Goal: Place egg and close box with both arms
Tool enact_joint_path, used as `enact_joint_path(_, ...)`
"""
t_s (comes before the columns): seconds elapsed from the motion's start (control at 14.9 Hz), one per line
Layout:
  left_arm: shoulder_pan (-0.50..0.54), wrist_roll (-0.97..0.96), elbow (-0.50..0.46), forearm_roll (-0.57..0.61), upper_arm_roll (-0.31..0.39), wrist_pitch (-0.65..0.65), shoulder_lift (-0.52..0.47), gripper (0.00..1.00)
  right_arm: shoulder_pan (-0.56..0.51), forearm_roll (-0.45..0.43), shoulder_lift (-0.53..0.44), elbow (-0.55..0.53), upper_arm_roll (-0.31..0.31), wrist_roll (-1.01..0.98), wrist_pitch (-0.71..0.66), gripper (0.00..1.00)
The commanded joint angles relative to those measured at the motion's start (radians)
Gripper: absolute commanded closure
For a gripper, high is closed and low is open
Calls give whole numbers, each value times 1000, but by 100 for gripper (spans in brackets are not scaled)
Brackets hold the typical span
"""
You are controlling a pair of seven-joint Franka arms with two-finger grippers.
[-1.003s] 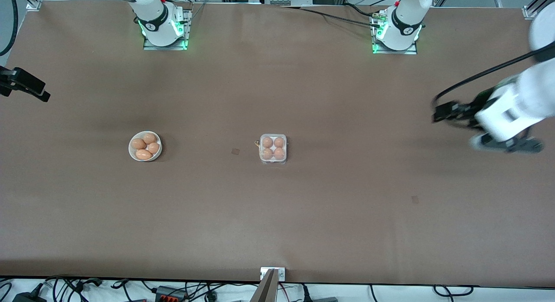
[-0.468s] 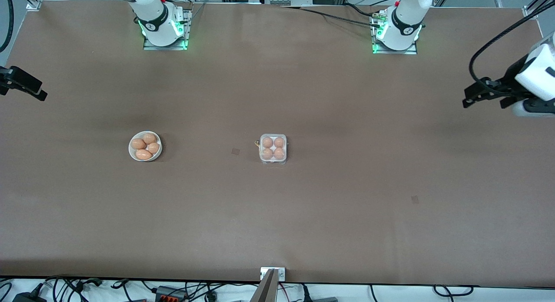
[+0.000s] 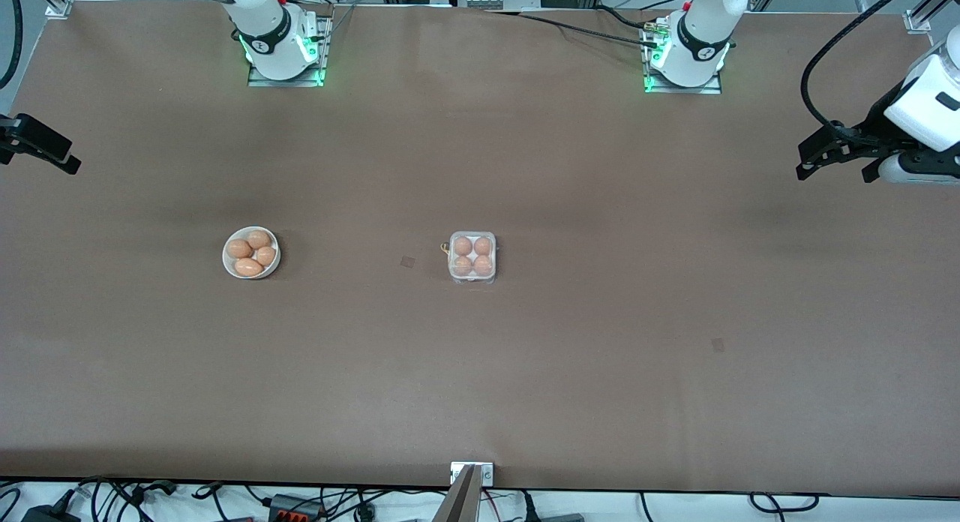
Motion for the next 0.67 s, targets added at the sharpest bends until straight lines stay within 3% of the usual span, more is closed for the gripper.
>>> enact_joint_path(0.0, 0, 14, -11, 19, -6, -2, -10, 0, -7, 0, -6, 15, 2, -21, -14, 0)
enact_joint_path(0.6, -1, 3, 12, 19, -15, -35, -5, 0, -7, 3, -6, 17, 4, -3, -15, 0)
